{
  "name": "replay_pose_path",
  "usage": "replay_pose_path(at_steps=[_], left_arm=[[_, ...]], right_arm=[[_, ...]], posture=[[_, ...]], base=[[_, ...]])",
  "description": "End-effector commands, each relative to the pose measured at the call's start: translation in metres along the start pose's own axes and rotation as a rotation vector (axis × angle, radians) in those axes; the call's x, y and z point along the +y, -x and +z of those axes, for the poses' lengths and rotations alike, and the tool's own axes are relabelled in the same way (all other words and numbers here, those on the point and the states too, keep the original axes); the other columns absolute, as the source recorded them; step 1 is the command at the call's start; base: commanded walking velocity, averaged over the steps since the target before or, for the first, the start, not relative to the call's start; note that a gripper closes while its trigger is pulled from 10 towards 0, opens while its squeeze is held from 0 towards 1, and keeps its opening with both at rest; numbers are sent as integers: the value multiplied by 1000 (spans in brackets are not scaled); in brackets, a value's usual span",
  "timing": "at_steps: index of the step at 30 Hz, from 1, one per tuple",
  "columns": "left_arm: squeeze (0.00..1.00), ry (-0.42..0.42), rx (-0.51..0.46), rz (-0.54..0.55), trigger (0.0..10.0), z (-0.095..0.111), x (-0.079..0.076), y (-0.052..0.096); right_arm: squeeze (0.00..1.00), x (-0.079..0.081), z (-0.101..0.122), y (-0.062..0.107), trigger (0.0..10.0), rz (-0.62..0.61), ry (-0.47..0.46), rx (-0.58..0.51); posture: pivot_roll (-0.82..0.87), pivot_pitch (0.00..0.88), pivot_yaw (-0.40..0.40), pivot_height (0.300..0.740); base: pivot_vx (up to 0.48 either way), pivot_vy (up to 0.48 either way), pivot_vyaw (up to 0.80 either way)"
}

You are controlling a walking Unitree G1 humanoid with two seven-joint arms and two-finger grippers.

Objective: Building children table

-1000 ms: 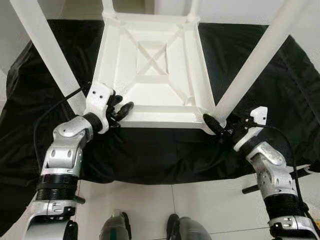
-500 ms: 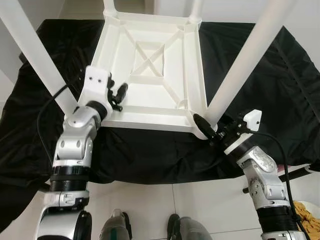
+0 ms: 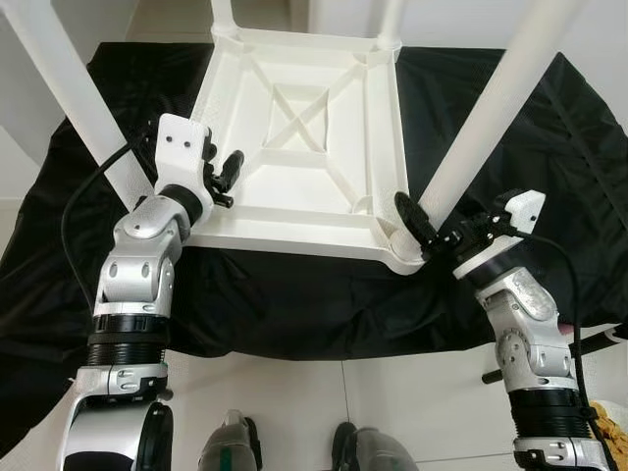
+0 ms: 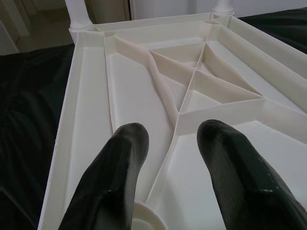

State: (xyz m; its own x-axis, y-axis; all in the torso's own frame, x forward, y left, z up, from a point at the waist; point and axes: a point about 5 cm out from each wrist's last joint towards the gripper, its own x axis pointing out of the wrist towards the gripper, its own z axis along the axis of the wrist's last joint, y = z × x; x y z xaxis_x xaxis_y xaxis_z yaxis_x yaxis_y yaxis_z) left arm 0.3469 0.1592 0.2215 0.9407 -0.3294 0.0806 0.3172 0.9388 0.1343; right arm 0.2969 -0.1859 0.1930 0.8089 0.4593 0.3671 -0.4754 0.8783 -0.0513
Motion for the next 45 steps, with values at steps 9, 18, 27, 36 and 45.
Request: replay_pose_path(at_steps=[9,18,27,36,45], left_arm=[[0,0,38,81,10000,-4,3,-4],[0,-63,43,96,10000,7,8,-9],[0,-72,65,111,10000,6,13,-11],[0,-64,133,119,10000,-5,5,-18],[0,-68,222,130,10000,-21,-11,-18]], right_arm=[[0,-2,30,-12,10000,-5,29,-89],[0,6,62,-29,10000,28,13,-206],[0,8,87,-39,10000,18,-14,-306],[0,8,107,-52,10000,25,-4,-353],[0,11,126,-65,10000,56,15,-397]], posture=[[66,137,30,740],[77,149,25,740],[86,142,21,740],[88,128,10,740],[87,130,2,740]], base=[[0,0,0],[0,0,0],[0,0,0],[0,0,0],[0,0,0]])
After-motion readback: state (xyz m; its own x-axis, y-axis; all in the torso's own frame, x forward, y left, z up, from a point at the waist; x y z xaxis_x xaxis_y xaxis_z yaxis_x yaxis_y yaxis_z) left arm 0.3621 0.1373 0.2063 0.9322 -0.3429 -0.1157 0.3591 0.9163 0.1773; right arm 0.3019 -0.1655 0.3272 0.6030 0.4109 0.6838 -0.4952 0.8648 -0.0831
